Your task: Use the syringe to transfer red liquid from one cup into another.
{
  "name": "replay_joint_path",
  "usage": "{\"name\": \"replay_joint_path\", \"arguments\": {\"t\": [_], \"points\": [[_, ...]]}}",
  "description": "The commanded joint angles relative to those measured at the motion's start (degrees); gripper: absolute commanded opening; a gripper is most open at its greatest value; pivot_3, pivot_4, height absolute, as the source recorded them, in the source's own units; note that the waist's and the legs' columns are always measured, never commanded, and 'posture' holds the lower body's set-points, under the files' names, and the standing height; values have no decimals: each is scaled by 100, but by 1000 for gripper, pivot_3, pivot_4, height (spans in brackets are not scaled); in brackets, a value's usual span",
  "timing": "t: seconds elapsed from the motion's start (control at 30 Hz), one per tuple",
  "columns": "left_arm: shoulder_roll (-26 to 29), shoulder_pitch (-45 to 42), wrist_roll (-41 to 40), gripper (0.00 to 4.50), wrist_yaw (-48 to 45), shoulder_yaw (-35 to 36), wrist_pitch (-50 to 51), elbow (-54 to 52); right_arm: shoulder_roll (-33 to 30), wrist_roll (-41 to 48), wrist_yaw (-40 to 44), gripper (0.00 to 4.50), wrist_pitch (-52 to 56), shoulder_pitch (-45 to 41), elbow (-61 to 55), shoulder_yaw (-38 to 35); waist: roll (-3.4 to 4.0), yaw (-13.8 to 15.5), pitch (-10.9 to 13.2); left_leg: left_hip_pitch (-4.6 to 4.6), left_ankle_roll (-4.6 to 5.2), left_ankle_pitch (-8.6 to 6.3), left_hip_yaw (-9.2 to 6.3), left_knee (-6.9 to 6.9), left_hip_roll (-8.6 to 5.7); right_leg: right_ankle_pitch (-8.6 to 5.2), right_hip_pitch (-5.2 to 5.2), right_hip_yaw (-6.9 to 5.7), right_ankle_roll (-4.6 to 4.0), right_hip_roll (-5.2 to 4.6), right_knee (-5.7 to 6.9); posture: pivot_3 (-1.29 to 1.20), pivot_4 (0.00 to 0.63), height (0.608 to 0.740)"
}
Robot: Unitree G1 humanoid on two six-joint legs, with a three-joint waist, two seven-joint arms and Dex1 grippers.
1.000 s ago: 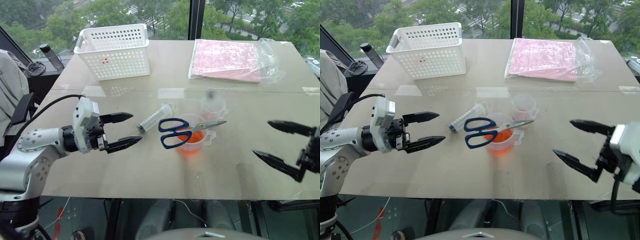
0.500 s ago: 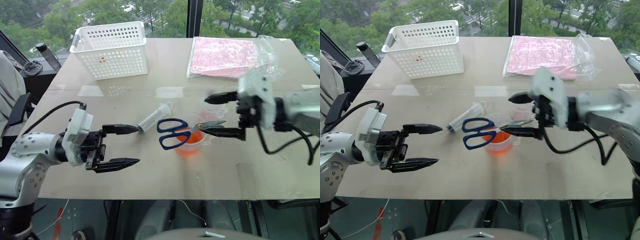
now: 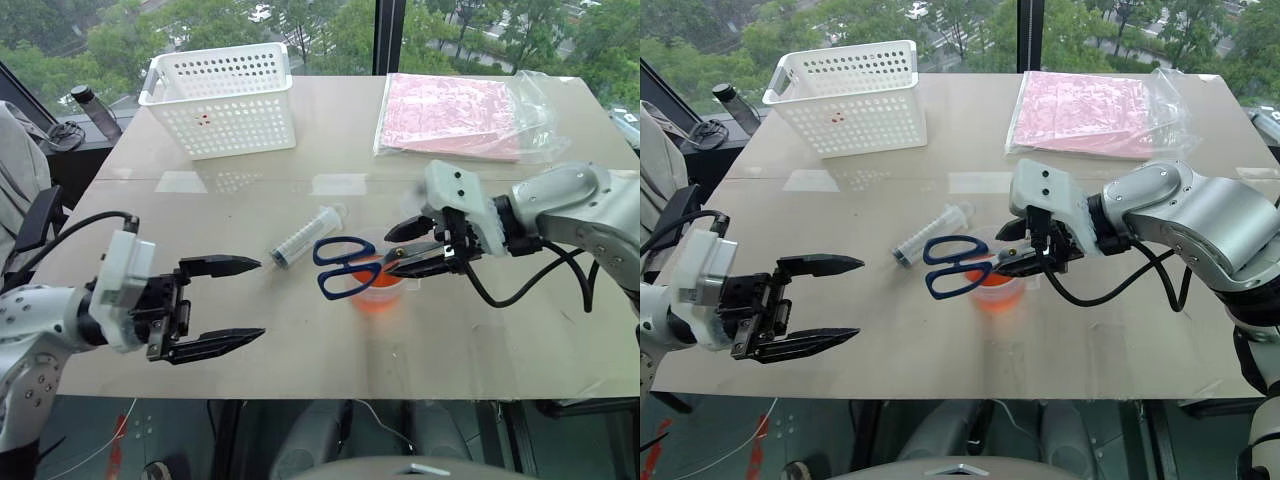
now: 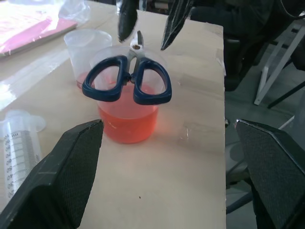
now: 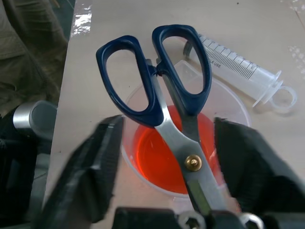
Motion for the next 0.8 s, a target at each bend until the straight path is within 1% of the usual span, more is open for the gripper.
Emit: {"name": "replay_joint_path", "arguments": {"t": [0.03, 0.17, 0.4, 0.73, 0.8], "points": [[71, 42, -229, 4500, 36, 321, 37, -121, 19, -321, 330, 2768, -234, -182, 67, 32, 0, 4, 0, 0, 0, 0, 0, 0, 0, 0, 0, 0, 0, 0, 0, 0, 150, 740], [84, 111, -298, 4500, 33, 473, 71, -73, 128, -659, 528, 2768, -367, -251, 244, 175, 1, -4, 1, 0, -1, 0, 0, 0, 0, 0, 0, 0, 0, 1, 0, 0, 150, 740], [-4, 265, -268, 4500, 132, 465, 29, -185, 195, -1106, 864, 2768, -583, -231, 488, 321, 2, 3, 1, 0, -3, -1, 0, 0, 0, 0, -1, 1, 0, 2, 0, 0, 150, 740], [18, 298, -231, 4500, 287, 408, -7, -269, 369, -1358, 1234, 2768, -644, -204, 544, 353, 2, 3, 1, 0, -5, -2, 0, 0, 0, 0, -2, 2, 0, 3, 0, 0, 150, 740], [23, 293, -233, 4500, 332, 391, 1, -289, 404, -1427, 1258, 2184, -701, -195, 577, 355, 2, 1, 1, 0, -5, -2, 0, 0, 0, 0, -2, 2, 0, 3, 0, 0, 150, 740]]}}
